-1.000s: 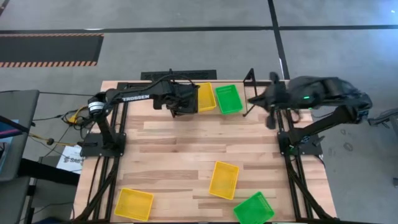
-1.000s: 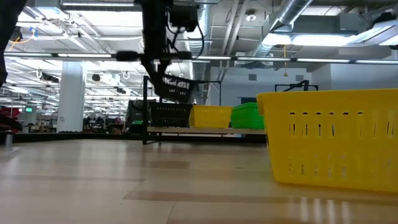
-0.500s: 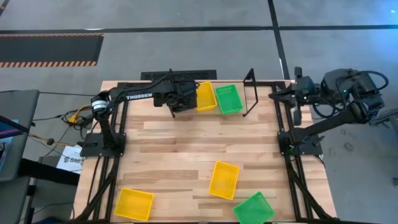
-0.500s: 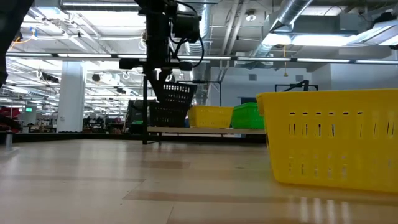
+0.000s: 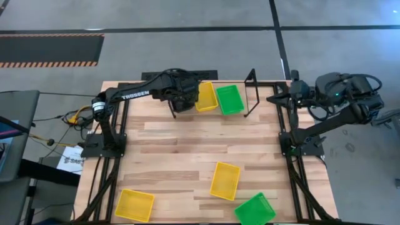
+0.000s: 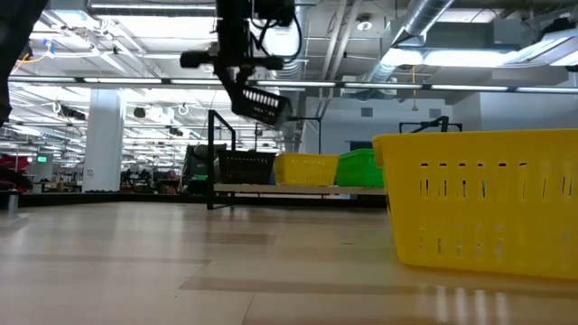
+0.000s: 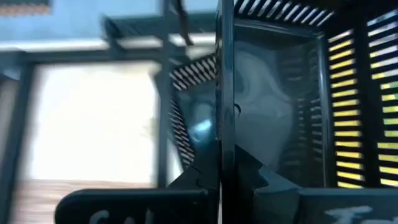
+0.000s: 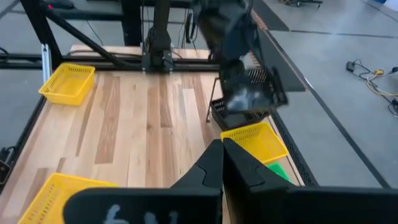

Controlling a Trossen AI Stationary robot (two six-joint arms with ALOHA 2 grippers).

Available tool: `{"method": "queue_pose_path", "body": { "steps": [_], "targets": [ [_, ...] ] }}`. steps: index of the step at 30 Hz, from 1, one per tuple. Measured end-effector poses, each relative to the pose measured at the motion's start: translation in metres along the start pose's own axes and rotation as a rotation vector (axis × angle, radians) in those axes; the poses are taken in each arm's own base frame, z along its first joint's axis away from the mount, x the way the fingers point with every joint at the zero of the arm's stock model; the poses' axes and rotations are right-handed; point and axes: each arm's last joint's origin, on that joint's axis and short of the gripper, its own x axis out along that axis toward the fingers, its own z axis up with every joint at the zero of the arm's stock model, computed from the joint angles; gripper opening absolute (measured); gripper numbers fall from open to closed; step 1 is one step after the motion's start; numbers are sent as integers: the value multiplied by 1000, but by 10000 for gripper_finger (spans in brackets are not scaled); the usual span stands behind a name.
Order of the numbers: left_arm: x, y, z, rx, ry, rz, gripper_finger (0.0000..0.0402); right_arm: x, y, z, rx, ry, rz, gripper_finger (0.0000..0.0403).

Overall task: Stack baskets on shelf by color
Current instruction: Stack the black bin on top of the black bin on the shelf

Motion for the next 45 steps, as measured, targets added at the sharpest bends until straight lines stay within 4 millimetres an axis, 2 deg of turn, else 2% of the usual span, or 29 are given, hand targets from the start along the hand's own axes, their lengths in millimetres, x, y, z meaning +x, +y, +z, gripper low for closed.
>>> {"method": "queue_pose_path", "body": {
  "steps": [6,16,24,27,31,36,41,45],
  "targets": [
    [-7,10,2,-3,-22,88,0,12,4,-2,-16,41,0,16],
    [0,1,-4,2,37,30,0,18,6,1,-35,34,0,17],
    [-14,-6,-20,86,45,-31,0,24,6,-2,-52,94,-18,4],
    [-26,-10,-37,172,83,-75,0,33,6,-4,-49,149,-36,11],
    [-50,-10,-72,327,146,-117,0,47,7,-6,-56,230,-58,23],
    [-80,2,-119,506,207,-76,0,64,8,-5,-52,276,-79,26],
    [-96,9,-156,558,226,-93,0,77,8,-2,-46,277,-96,14],
    [-101,14,-175,491,189,-82,0,84,6,6,-32,216,-109,8]
  ]
}}
